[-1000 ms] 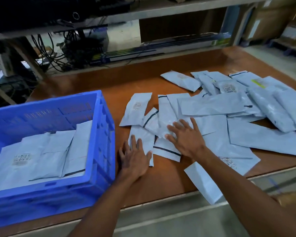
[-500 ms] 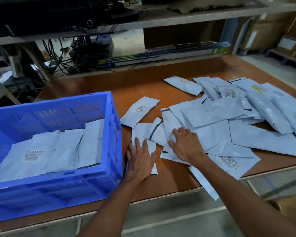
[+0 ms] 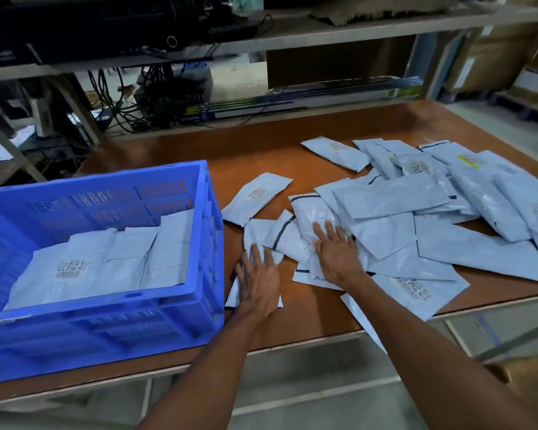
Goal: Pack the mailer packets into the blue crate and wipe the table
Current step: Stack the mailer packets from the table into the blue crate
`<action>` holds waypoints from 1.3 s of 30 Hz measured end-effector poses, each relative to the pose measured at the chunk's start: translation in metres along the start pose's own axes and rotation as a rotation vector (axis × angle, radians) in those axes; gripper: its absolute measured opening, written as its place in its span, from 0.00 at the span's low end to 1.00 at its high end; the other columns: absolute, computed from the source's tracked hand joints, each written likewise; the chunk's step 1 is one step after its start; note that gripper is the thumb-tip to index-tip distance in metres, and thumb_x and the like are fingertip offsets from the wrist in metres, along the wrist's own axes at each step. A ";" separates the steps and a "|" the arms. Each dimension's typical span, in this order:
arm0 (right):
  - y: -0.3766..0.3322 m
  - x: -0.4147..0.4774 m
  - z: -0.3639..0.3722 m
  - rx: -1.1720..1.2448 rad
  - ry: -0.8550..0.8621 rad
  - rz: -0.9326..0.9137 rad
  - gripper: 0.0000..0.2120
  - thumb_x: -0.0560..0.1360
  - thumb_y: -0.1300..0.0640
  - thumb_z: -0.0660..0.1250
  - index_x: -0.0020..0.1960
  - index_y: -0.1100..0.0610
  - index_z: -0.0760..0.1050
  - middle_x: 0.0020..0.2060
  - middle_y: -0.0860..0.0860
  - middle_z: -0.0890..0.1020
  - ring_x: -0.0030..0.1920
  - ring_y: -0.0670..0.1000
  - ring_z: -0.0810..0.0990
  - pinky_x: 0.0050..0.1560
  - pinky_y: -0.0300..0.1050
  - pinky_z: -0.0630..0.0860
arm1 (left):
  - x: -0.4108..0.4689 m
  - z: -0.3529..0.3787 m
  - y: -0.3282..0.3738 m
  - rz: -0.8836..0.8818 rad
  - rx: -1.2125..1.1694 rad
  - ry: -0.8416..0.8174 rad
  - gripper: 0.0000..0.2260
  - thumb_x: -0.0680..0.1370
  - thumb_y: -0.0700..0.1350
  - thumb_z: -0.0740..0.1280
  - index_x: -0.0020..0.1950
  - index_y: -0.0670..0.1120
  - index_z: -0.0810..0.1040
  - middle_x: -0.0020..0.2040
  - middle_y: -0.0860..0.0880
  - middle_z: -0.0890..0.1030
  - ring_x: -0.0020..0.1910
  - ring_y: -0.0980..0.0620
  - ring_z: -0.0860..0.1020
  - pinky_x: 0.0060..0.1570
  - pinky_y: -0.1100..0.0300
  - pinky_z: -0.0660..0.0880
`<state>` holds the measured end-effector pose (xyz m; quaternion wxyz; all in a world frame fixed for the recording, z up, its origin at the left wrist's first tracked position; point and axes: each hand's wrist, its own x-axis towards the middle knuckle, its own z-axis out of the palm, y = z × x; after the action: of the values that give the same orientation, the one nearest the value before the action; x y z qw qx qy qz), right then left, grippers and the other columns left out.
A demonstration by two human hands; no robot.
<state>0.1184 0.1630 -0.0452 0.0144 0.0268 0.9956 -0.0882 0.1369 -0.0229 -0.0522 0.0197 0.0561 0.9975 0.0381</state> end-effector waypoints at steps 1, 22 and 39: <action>-0.002 0.000 -0.004 0.028 0.020 -0.006 0.26 0.84 0.51 0.48 0.80 0.50 0.44 0.80 0.54 0.50 0.79 0.59 0.50 0.77 0.57 0.50 | 0.001 -0.004 0.000 -0.012 -0.004 0.015 0.24 0.82 0.42 0.54 0.79 0.43 0.57 0.79 0.40 0.55 0.74 0.35 0.58 0.70 0.41 0.59; -0.183 -0.006 -0.182 0.309 0.639 -0.453 0.22 0.84 0.55 0.52 0.76 0.57 0.62 0.74 0.53 0.68 0.74 0.63 0.62 0.62 0.57 0.73 | -0.017 -0.264 -0.135 -0.097 0.078 0.715 0.20 0.83 0.48 0.54 0.75 0.48 0.64 0.76 0.45 0.63 0.65 0.35 0.66 0.60 0.37 0.65; -0.510 -0.024 -0.072 0.150 -0.004 -0.371 0.12 0.77 0.62 0.57 0.59 0.58 0.69 0.57 0.57 0.76 0.60 0.64 0.72 0.44 0.54 0.67 | -0.026 -0.190 -0.461 -0.303 0.163 -0.169 0.21 0.81 0.50 0.53 0.73 0.48 0.65 0.73 0.42 0.63 0.72 0.34 0.58 0.68 0.35 0.58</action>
<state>0.1126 -0.3264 0.1158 -0.0022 -0.1562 0.9741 -0.1633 0.1037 -0.4964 0.1023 0.1044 -0.0905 0.9891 -0.0509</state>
